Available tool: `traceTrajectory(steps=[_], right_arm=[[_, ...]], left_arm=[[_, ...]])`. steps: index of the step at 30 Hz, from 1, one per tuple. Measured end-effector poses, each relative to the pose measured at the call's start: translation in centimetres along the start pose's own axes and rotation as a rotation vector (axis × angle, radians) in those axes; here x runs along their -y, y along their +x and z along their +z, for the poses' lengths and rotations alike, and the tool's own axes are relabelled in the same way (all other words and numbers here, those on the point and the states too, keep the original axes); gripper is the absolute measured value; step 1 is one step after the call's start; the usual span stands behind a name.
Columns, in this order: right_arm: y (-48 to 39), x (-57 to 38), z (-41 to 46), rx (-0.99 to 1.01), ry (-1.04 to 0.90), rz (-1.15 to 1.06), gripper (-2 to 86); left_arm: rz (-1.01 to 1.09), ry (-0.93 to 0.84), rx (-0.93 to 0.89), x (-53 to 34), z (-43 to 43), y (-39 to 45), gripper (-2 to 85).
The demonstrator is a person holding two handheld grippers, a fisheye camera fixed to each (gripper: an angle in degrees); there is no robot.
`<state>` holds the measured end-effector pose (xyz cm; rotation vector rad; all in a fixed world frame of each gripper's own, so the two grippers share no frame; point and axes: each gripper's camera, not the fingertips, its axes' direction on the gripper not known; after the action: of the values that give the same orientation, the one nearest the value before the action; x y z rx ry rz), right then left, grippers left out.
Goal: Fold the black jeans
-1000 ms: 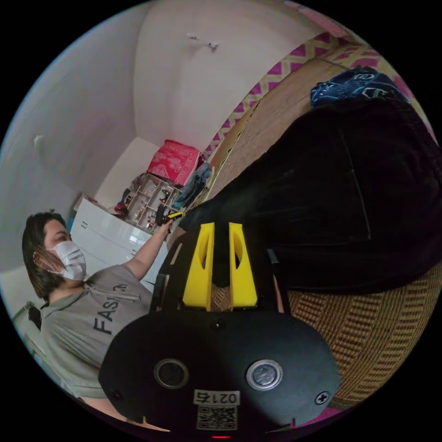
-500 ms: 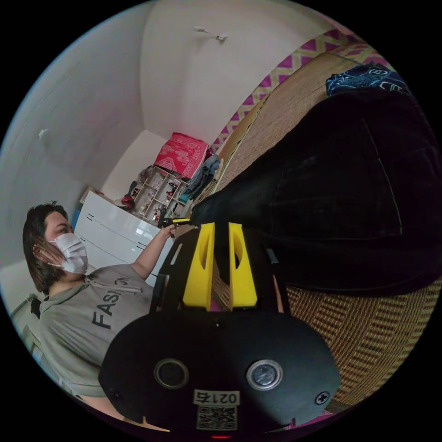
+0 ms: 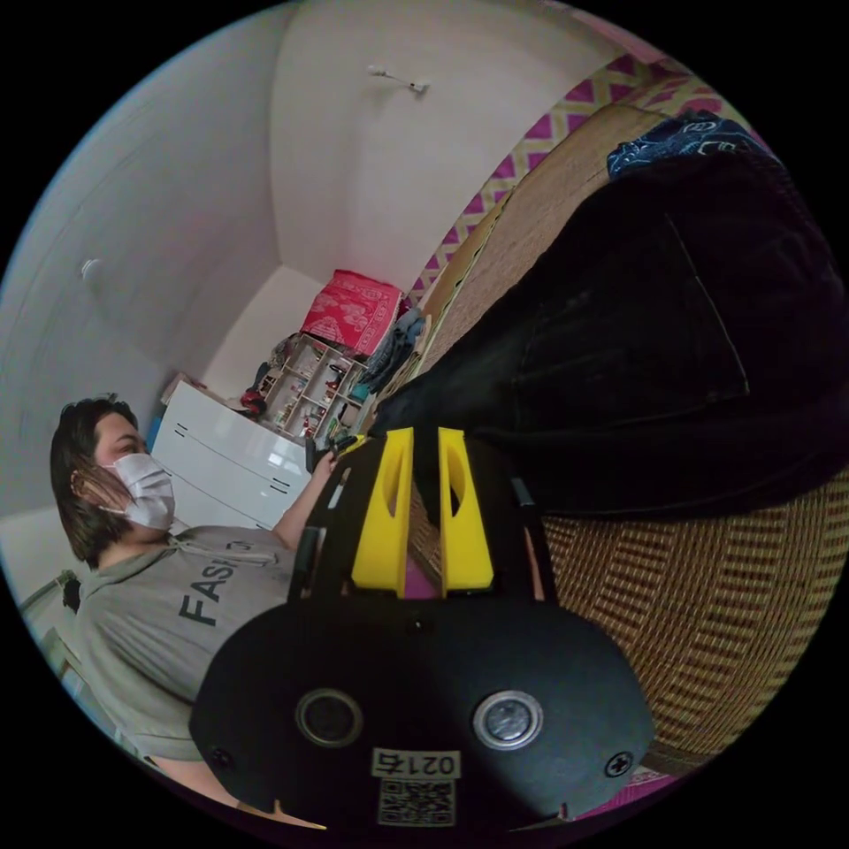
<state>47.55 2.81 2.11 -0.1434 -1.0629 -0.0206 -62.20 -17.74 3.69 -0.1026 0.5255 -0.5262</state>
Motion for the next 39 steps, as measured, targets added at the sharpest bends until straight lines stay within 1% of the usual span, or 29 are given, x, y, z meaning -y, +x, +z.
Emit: traceTrajectory(steps=[1,2,5,9,11,12,14,16,17,18,19,21,23,26,28,29,31,32,34,35,37,38,39], right_arm=[[-0.1,-0.1,-0.1,0.004,0.003,0.001,5.5],[-0.2,-0.2,-0.2,0.005,0.004,0.001,5.5],[-0.8,-0.6,-0.5,0.009,0.011,-0.002,5.5],[-1.3,-1.2,-1.0,-0.008,0.016,-0.001,5.5],[-1.4,-1.4,-1.4,-0.033,0.030,0.003,5.5],[-1.5,-1.5,-1.7,-0.055,0.044,0.002,5.4],[-1.8,-1.4,-2.3,-0.122,0.076,-0.006,5.4],[-2.1,-0.9,-2.5,-0.254,0.077,-0.027,5.3],[-2.1,-0.7,-2.3,-0.297,0.062,-0.026,5.3],[-1.7,-0.4,-1.5,-0.375,0.008,-0.024,5.0],[-0.9,-0.4,-0.2,-0.462,-0.089,-0.005,3.6],[-1.1,-0.6,-0.3,-0.502,-0.084,0.000,1.0],[-1.6,-0.7,-0.3,-0.531,-0.093,-0.011,0.4],[-2.7,-1.1,-0.5,-0.557,-0.091,-0.045,0.6],[-4.1,-2.0,-1.3,-0.552,-0.046,-0.088,1.9],[-4.5,-2.3,-1.7,-0.545,-0.029,-0.095,2.2],[-5.9,-3.5,-3.4,-0.493,0.045,-0.114,2.9],[-6.3,-3.8,-3.9,-0.479,0.065,-0.118,3.0],[-7.4,-4.9,-5.8,-0.437,0.122,-0.123,3.0],[-7.7,-5.2,-6.2,-0.427,0.135,-0.126,3.0],[-8.6,-6.4,-7.8,-0.404,0.169,-0.133,2.9],[-8.7,-6.7,-8.1,-0.400,0.174,-0.135,2.8],[-9.0,-7.3,-8.8,-0.390,0.180,-0.137,2.7]], left_arm=[[-0.055,-0.007,-0.031,-0.3,0.5,-0.9,10.5],[-0.069,0.003,-0.033,-0.5,0.6,-1.1,11.7],[-0.111,0.060,-0.020,-1.1,1.1,-1.7,11.6],[-0.120,0.103,0.018,-1.9,2.3,-1.4,9.2],[-0.094,0.103,0.058,-2.4,2.8,-1.0,6.6],[-0.082,0.104,0.043,-2.8,3.0,-1.0,4.9],[-0.086,0.104,-0.029,-3.2,3.2,-1.4,2.3],[-0.086,0.082,-0.105,-3.9,3.5,-1.6,0.2],[-0.079,0.076,-0.112,-4.1,3.6,-1.5,0.0],[-0.060,0.063,-0.108,-4.6,3.8,-0.9,-0.3],[-0.029,0.063,-0.108,-5.2,3.8,-0.1,-0.5],[0.018,0.069,-0.098,-6.2,3.7,1.4,-0.6],[0.080,0.100,-0.102,-7.5,3.3,3.6,-0.7],[0.218,0.153,-0.067,-10.2,2.1,9.5,-0.7],[0.360,0.205,-0.046,-13.4,1.4,16.1,-0.6],[0.405,0.214,-0.038,-14.3,1.4,18.1,-0.6],[0.593,0.233,0.026,-19.0,2.3,26.4,-0.5],[0.639,0.231,0.036,-20.3,2.9,28.5,-0.5],[0.796,0.209,0.036,-26.1,6.0,36.3,-0.2],[0.827,0.196,0.028,-27.5,7.0,38.0,0.0],[0.940,0.128,0.007,-33.4,12.1,44.3,0.6],[0.957,0.108,-0.001,-34.9,13.5,45.6,0.8],[1.009,0.057,-0.001,-37.9,16.6,47.9,1.0]])
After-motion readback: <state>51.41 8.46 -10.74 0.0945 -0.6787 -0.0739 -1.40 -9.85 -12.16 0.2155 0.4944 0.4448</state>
